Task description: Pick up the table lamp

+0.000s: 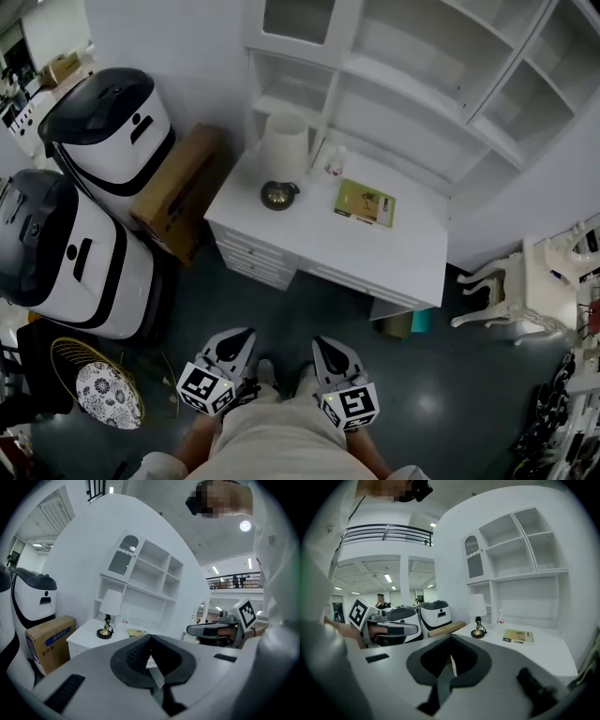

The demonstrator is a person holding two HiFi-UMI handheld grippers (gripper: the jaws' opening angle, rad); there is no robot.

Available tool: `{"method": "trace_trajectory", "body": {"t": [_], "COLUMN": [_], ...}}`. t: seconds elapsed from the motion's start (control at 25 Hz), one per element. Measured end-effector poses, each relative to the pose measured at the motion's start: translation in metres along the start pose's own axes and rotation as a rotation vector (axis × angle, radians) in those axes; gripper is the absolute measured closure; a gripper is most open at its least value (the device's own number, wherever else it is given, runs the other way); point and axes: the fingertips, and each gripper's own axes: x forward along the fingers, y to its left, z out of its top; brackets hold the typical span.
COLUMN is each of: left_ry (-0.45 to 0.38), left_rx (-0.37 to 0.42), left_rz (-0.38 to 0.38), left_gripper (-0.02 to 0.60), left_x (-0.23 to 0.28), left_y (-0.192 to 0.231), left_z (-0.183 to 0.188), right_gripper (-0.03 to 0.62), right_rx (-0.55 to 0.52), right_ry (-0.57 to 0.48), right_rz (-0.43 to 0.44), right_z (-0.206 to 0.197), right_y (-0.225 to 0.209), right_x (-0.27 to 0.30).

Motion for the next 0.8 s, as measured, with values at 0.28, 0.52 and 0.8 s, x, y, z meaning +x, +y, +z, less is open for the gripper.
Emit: {"method": "trace_trajectory", "body": {"t": [0.28,0.52,0.8], "left_ry": [0.018,0.020,0.004], "left_rx": [-0.023,-0.014,0.027], "left_rz": [-0.028,-0.014,0.020], "left_gripper": [0.573,0.572,0.572], "left_x": [0.018,0.044,0.093], "left_y": [0.006,0.007,0.013], "left_z": [-0.004,0.010,0.039], "right_gripper": [0.583,0.583,0.583], "right_rx": [0.011,-0.001,-0.036], "right_ry": [0.011,-0.014,-0.055], "right_rz": [-0.028,0.004,0.061], "right_z": [-0.003,0.014,0.045], "right_y": [-0.018,-0.041,-0.083], "right_x": [0.015,0.041,0.072]}}
